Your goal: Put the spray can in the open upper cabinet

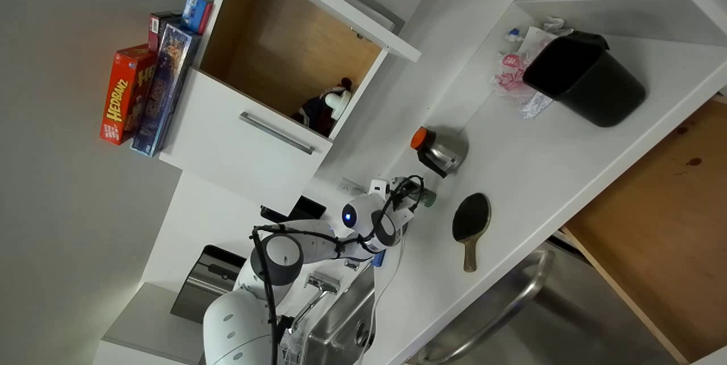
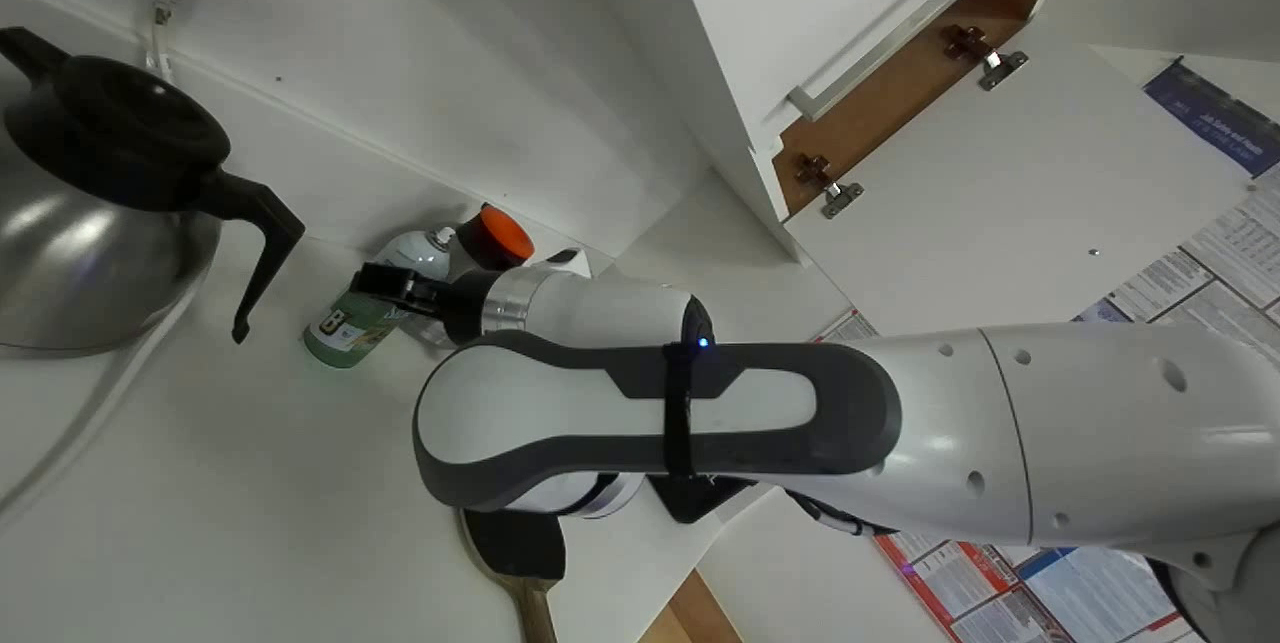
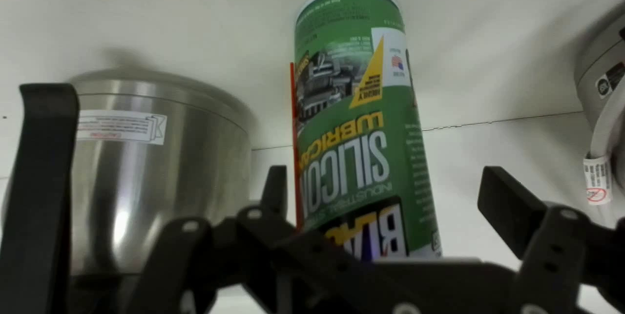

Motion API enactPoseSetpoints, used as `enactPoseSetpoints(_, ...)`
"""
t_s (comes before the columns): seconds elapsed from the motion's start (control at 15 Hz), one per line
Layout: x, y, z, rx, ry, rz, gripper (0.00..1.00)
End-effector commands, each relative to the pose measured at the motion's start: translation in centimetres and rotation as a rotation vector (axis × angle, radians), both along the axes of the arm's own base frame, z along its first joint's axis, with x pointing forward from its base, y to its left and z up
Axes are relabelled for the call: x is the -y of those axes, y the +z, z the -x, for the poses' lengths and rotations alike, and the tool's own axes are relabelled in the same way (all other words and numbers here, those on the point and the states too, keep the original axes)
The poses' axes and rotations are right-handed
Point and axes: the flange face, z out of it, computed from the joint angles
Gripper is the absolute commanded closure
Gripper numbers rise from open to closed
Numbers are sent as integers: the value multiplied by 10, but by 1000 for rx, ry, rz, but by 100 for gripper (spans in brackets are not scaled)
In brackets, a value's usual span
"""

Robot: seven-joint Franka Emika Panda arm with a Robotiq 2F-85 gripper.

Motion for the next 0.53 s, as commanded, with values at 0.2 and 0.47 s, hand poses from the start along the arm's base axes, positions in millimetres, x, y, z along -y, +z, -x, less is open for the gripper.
enactPoseSetpoints(0.2,-5,-7,-14,-23,-21,-10,0)
enactPoseSetpoints(0.47,-6,-10,-18,-15,-30,-12,0)
